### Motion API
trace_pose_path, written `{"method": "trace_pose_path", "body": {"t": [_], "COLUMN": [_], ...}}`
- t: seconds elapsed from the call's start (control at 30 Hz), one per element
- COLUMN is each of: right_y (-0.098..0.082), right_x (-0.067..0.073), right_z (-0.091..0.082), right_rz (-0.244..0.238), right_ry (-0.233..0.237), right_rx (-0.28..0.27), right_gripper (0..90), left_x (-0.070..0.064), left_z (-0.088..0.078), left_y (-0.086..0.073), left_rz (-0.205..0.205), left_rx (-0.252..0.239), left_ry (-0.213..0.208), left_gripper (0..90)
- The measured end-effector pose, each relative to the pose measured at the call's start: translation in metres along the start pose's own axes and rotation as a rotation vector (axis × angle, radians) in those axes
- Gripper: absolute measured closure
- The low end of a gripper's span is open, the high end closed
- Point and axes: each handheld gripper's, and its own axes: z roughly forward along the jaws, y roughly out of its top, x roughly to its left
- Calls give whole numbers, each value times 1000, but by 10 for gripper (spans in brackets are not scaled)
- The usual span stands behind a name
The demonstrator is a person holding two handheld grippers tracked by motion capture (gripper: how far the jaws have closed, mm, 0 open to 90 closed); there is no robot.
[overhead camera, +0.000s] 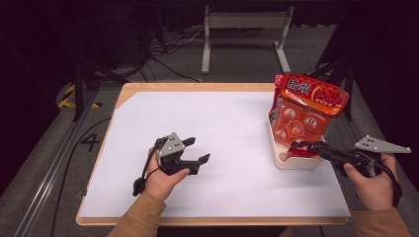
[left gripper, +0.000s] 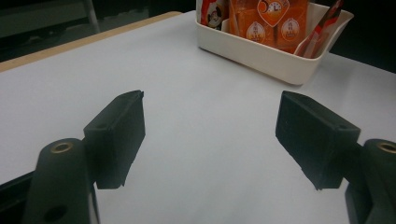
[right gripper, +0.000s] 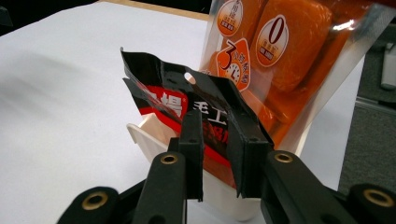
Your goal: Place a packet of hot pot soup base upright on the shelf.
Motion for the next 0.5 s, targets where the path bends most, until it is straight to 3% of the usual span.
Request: {"method": "trace_pose_path", "body": {"t": [0.2,0.5], "right_y": [2,14], "right_x": [4,32], "right_z": [-3,-3], "right_rz": [-8,-70], "right_ry": [13,85], "right_rx": [-13,-85], "right_gripper": [746,634], "left_x": [0,1], "left_z": [-1,-21], "left_y": [0,-2], "left_rz": [-9,-13], "left_rx": [-4,-12], "left_ry": [-6,10], "left_gripper": [245,225]}}
